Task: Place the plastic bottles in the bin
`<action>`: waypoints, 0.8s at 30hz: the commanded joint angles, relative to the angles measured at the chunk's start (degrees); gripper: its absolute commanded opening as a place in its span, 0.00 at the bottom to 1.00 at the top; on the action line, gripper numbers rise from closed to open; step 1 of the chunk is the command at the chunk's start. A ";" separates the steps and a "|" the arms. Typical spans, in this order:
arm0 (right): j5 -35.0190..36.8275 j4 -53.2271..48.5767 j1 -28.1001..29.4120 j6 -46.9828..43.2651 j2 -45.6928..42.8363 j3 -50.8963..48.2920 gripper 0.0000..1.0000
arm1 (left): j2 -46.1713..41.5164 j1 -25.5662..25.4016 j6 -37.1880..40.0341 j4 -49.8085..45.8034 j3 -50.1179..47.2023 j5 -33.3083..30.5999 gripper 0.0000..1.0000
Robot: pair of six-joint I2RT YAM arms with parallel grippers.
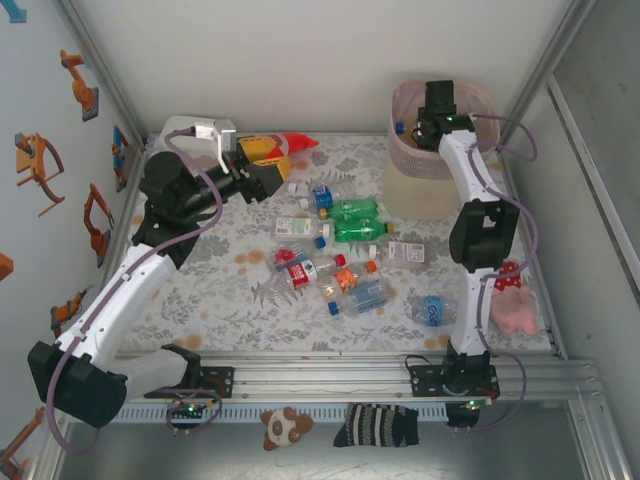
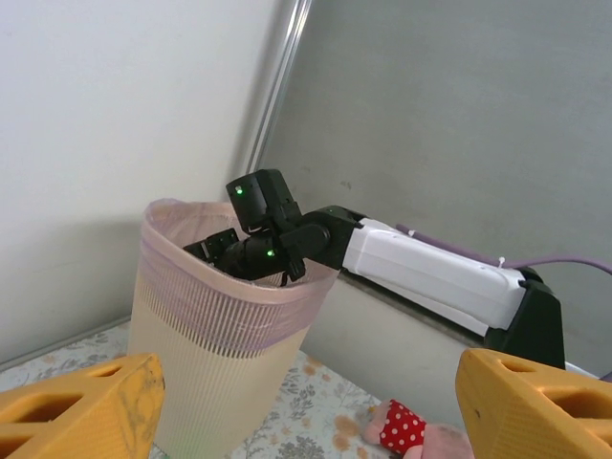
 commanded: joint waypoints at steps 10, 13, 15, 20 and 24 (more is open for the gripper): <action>1.34 -3.71 0.10 5.42 3.96 3.93 0.71 | -0.03 0.12 -0.05 -0.26 -1.00 -0.93 0.79; 1.67 -4.23 0.07 5.53 3.22 4.01 0.76 | -0.10 0.11 0.06 -0.63 -1.06 -1.28 0.79; 1.58 -4.30 0.07 5.64 2.58 4.09 0.77 | 0.07 0.06 0.15 -0.63 -1.13 -1.46 0.79; 2.31 -4.60 0.07 4.91 -0.04 4.02 0.80 | 0.73 0.10 -0.04 -1.00 -0.89 -1.67 0.79; 2.66 -4.41 0.07 4.39 -2.94 2.73 0.81 | 1.11 0.05 -0.14 -1.43 -0.94 -2.23 0.79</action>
